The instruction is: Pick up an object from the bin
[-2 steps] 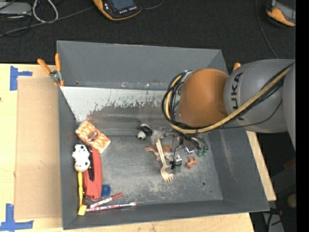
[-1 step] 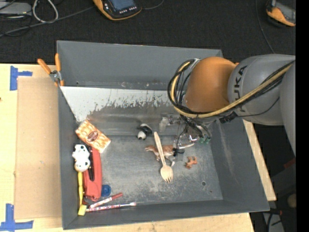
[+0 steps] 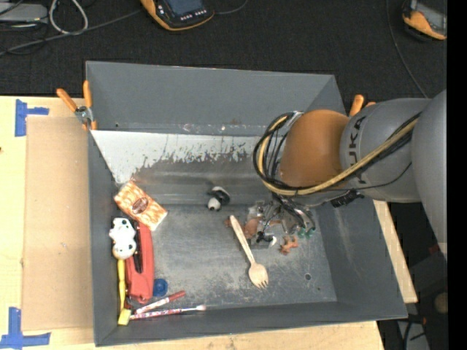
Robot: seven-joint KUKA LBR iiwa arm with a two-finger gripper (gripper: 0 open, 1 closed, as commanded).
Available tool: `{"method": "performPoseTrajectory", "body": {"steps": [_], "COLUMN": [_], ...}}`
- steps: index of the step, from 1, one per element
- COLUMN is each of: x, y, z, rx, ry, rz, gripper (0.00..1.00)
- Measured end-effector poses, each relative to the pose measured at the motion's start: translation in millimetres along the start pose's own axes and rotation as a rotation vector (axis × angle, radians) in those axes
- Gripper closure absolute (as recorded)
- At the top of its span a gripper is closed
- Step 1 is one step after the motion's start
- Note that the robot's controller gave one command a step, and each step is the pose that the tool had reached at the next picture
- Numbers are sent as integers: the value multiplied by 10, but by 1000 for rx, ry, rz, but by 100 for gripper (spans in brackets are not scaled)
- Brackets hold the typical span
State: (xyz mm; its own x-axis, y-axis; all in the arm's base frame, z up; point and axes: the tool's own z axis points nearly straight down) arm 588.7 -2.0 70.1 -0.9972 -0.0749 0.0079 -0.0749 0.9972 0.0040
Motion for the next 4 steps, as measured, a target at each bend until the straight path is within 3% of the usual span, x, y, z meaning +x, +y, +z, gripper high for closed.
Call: {"method": "performPoseTrajectory", "body": {"steps": [1,3,4], "x": [0,248,182], "y": [-1,-91,-145], "z": [0,-1467,-1902], "rx": [0,-2,-2], "ry": [0,11,10], "rz": [1,-31,-17], "gripper": [100,100,100]}}
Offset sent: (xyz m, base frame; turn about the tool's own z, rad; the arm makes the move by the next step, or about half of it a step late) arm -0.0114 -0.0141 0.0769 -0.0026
